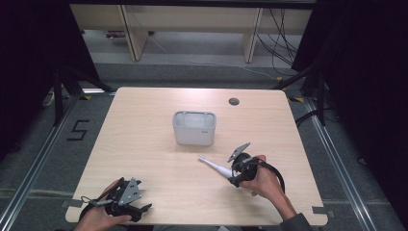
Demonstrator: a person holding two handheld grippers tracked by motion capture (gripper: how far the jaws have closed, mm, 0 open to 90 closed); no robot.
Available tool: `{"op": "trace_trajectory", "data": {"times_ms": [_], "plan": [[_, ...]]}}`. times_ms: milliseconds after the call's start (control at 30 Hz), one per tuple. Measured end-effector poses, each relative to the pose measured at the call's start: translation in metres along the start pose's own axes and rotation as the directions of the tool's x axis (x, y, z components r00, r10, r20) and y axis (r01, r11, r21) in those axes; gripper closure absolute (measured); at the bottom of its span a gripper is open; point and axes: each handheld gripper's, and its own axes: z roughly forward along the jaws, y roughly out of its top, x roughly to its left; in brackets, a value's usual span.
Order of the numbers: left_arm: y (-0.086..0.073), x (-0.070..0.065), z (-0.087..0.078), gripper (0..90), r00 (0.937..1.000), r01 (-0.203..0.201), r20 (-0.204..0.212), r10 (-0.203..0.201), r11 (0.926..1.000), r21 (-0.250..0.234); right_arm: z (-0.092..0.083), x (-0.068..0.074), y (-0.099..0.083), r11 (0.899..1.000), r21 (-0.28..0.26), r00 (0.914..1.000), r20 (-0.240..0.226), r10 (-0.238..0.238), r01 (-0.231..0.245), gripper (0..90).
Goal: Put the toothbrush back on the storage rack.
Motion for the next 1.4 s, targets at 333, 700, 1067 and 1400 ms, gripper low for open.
{"op": "trace_trajectory", "data": {"times_ms": [333,700,1067,1400], "plan": [[0.0,0.0,0.0,16.3,1.0,0.0,0.002,0.0,1.0,0.0,0.013,-0.005,0.014,0.997,0.08,0.9994,-0.027,-0.021,0.024,53.3],[0.0,0.0,0.001,16.4,1.0,0.002,0.003,-0.002,1.0,0.0,0.022,-0.006,0.019,0.99,0.137,0.9985,-0.048,-0.027,0.034,60.1],[0.0,0.0,0.0,16.3,1.0,0.0,0.002,0.0,1.0,0.002,0.027,-0.008,0.027,0.98,0.19,0.9972,-0.06,-0.044,0.055,65.4],[0.0,0.0,0.001,16.3,1.0,0.001,0.002,-0.001,1.0,0.001,0.029,-0.008,0.033,0.969,0.234,0.9957,-0.068,-0.063,0.077,66.2]]}}
